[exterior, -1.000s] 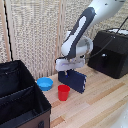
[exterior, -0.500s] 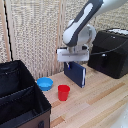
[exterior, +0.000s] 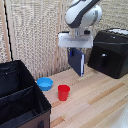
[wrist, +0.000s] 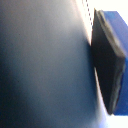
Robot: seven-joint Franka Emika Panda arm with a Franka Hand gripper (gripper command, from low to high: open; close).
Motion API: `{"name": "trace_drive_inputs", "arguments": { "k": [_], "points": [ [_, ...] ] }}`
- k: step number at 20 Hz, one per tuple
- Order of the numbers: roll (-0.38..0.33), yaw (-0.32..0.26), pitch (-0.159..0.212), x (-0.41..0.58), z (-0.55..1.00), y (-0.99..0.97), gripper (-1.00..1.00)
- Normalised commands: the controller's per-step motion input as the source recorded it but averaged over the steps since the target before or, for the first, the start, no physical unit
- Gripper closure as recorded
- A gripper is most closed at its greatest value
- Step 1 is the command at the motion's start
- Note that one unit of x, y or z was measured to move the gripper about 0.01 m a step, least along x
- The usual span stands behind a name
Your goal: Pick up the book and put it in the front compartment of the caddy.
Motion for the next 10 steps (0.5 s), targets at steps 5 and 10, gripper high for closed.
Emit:
{"name": "trace_drive_inputs", "arguments": {
  "k": [5,10],
  "points": [
    [0.071,-0.306,0.0,-0.095,0.65,0.0,1.0],
    [0.057,-0.309,-0.015,-0.041,0.59,0.05,1.0]
  ]
}}
